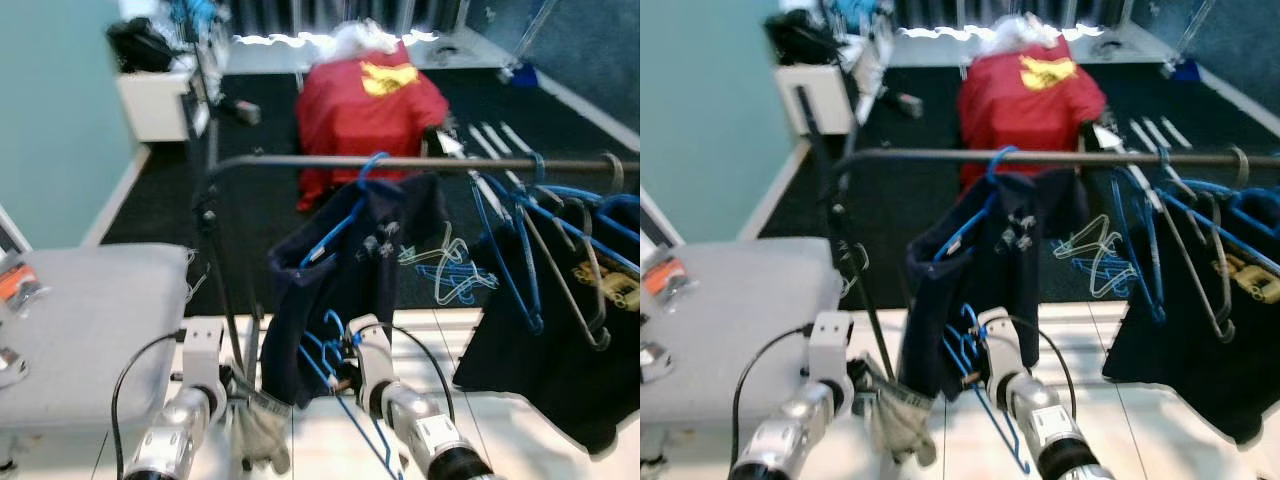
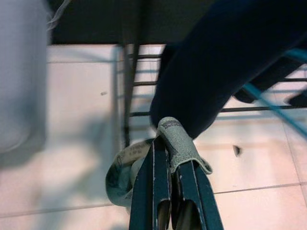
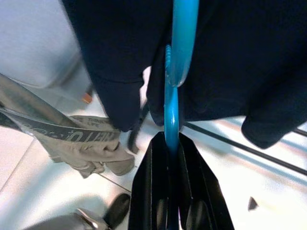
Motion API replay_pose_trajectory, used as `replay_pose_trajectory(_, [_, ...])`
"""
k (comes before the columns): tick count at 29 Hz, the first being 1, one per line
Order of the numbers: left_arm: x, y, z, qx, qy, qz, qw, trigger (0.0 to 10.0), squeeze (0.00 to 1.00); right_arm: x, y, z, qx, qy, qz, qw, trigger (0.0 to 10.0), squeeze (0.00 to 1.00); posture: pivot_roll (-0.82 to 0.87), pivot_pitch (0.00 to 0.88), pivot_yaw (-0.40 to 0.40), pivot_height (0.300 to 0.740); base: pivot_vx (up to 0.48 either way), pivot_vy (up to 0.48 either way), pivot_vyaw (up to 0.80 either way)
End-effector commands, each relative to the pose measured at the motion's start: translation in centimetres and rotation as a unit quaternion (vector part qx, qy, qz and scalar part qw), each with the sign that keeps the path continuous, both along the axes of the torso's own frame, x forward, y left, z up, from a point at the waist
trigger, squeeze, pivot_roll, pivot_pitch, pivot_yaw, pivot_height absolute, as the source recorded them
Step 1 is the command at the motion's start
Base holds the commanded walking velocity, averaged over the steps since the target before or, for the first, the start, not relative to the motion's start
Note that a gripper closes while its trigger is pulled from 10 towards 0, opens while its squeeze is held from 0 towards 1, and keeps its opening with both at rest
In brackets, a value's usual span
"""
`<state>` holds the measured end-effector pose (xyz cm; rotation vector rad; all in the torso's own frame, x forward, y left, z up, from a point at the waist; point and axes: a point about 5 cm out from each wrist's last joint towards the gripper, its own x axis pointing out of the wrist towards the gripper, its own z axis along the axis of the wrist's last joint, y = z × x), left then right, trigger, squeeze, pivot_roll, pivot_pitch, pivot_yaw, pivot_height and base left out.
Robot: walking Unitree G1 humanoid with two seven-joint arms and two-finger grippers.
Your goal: Hang hanger
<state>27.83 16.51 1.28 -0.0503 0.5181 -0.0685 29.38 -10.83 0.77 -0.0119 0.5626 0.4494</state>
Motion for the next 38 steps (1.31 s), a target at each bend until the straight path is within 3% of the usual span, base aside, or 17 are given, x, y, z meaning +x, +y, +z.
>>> replay_pose_trajectory(1, [-0.1,-0.2,-0.2,0.0,0.001,-0.004,1.0,10.0,0.0,-0.4,0.0,-0.5,0.007,0.011,-0.004,1.0,10.0,0.0,0.04,0.032,-0.024,0.74,0.0,0.0,0.0])
replay_pose_trajectory(11, [0.1,-0.4,-0.1,0.013,-0.006,-0.025,1.0,10.0,0.0,-0.8,-0.2,-1.1,0.001,0.025,-0.009,1.0,10.0,0.0,0.04,0.025,-0.019,0.74,0.0,0.0,0.0])
replay_pose_trajectory(15, [0.0,-0.8,-0.3,0.01,0.0,-0.037,0.999,10.0,0.0,-1.1,-0.6,-1.5,-0.005,0.032,-0.017,0.999,10.0,0.0,0.03,0.021,-0.014,0.74,0.0,-0.48,0.0])
replay_pose_trajectory(38, [0.0,-0.8,-0.9,-0.003,0.014,-0.019,1.0,10.0,0.0,-1.6,-1.5,-2.4,-0.035,0.064,-0.016,0.997,10.0,0.0,0.03,0.037,-0.027,0.74,0.0,0.0,0.0])
